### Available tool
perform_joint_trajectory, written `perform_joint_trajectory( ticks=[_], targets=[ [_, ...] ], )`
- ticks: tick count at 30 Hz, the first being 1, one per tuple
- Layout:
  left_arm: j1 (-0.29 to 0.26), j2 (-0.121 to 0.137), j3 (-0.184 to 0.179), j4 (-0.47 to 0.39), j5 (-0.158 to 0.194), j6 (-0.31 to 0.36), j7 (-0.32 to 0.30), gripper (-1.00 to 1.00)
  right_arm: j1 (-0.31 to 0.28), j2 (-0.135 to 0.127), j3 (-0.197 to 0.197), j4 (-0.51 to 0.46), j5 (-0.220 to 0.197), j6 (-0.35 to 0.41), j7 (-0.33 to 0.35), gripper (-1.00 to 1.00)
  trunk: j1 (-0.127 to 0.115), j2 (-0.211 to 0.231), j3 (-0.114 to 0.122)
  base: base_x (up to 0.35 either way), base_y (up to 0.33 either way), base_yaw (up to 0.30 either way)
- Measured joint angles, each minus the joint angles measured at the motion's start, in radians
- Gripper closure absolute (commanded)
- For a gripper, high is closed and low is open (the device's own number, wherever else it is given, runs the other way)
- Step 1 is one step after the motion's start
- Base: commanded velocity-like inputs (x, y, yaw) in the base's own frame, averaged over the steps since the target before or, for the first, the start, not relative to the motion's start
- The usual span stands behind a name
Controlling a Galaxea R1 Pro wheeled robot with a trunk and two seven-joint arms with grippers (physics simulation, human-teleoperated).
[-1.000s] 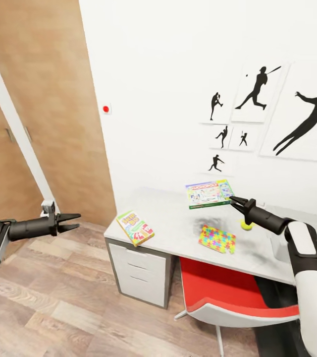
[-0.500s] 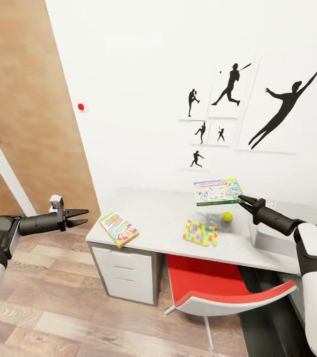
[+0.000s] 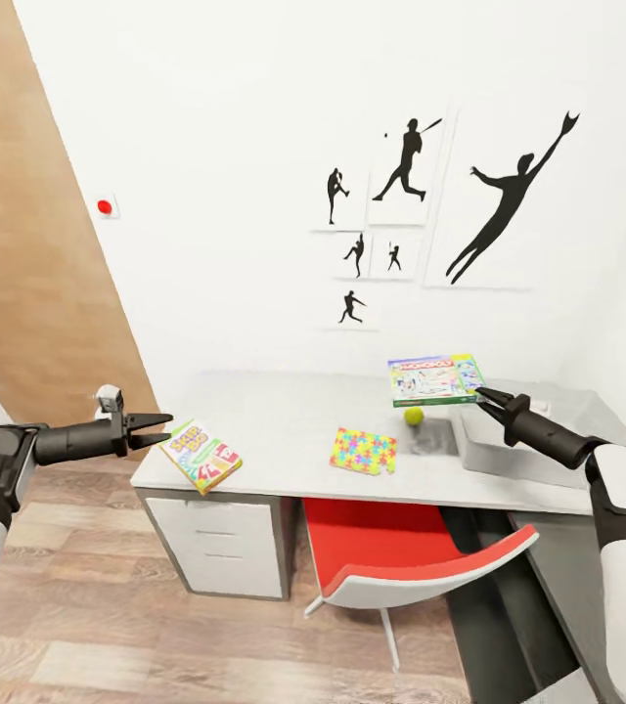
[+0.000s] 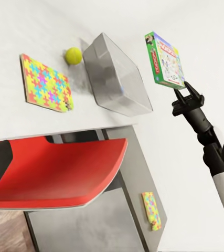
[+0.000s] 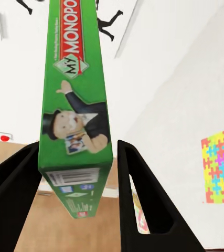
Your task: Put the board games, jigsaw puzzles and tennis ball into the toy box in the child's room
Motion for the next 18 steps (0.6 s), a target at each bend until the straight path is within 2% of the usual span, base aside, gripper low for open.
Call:
perform_joint_trajectory(
  ticks=[3, 9, 13, 18],
  targets=[
    [0.0, 0.0, 0.0, 0.0, 0.0, 0.001, 0.0, -1.0, 0.003, 0.0, -0.001, 0.0, 0.0, 0.001, 0.0, 1.0, 0.0, 0.0, -0.002, 0.0, 0.0, -0.13],
    [0.001, 0.002, 0.003, 0.0, 0.0, 0.001, 0.0, -1.0, 0.007, 0.002, 0.001, -0.001, -0.005, 0.002, 0.0, 1.0, 0.0, 0.0, -0.003, 0.0, 0.004, -0.014],
    [0.001, 0.003, 0.007, 0.0, 0.0, 0.001, 0.0, -1.0, 0.007, 0.002, 0.001, -0.001, -0.005, 0.002, 0.0, 1.0, 0.0, 0.0, -0.003, 0.0, 0.114, -0.025],
    [0.001, 0.003, 0.009, 0.0, 0.001, 0.0, 0.0, -1.0, 0.007, 0.002, 0.002, -0.001, -0.004, 0.002, -0.001, 1.0, 0.0, 0.0, -0.003, 0.018, 0.101, -0.215]
  ],
)
